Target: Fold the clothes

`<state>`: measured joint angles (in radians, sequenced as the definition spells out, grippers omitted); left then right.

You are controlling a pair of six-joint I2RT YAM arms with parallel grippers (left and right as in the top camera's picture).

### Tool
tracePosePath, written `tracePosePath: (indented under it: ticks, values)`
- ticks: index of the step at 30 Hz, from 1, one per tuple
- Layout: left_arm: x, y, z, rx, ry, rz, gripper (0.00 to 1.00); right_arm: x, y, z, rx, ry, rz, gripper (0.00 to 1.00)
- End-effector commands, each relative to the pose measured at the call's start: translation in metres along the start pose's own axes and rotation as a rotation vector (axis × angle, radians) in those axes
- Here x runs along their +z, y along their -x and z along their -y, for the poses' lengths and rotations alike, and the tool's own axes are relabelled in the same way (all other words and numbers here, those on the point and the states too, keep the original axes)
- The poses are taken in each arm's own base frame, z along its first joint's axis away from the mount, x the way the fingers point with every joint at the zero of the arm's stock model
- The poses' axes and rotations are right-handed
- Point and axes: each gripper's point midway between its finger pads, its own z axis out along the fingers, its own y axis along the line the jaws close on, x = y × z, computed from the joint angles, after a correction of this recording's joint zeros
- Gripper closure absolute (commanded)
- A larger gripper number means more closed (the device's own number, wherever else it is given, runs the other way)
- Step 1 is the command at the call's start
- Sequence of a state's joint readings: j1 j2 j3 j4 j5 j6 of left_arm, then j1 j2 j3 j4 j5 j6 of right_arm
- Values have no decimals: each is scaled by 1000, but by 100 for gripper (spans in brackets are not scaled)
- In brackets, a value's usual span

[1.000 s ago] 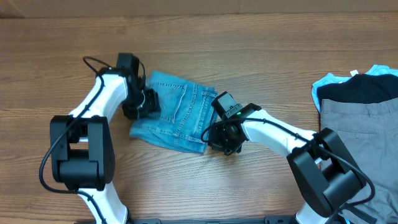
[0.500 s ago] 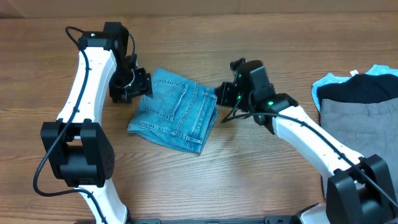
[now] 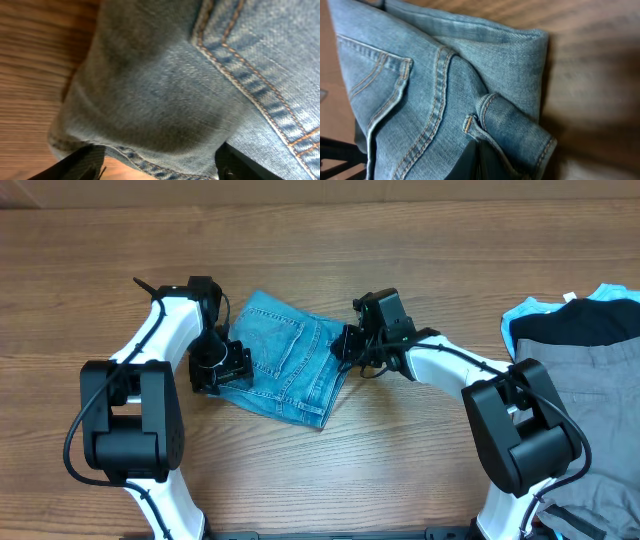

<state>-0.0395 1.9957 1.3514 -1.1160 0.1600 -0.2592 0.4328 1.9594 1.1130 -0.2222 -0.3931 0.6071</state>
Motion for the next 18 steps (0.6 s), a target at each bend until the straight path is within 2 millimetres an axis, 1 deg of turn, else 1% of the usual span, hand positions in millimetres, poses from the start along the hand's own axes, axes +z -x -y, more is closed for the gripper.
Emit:
tracePosePath:
  ticks: [1, 3, 6, 7, 8, 10, 11, 13, 15, 16, 18]
  values:
    - [2, 21, -47, -13, 264, 110, 20, 8, -35, 53, 145, -207, -84, 96]
    - [-4, 39, -39, -14, 224, 172, 18, 4, -50, 55, 156, -242, -133, 96]
    - [-21, 61, -20, -5, 142, 247, 18, -4, -68, 48, 154, -269, -179, 96]
    - [-30, 68, -12, 1, 111, 271, 17, -7, -73, 44, 159, -274, -187, 96]
    - [-45, 77, -1, 11, 68, 303, 17, -13, -79, 37, 159, -282, -191, 96]
    - [-69, 85, 12, 20, 19, 338, 16, -22, -84, 29, 155, -305, -181, 96]
    - [-82, 87, 17, 24, 0, 347, 15, -29, -86, 24, 145, -320, -166, 96]
    - [-103, 84, 25, 31, -32, 345, 13, -43, -85, 15, 115, -332, -129, 96]
    - [-122, 73, 31, 33, -55, 317, 10, -61, -78, 2, 77, -317, -74, 96]
    - [-130, 64, 32, 30, -57, 289, 8, -73, -70, -9, 37, -285, -31, 96]
    - [-133, 50, 30, 23, -48, 241, 7, -87, -58, -28, -52, -223, 27, 96]
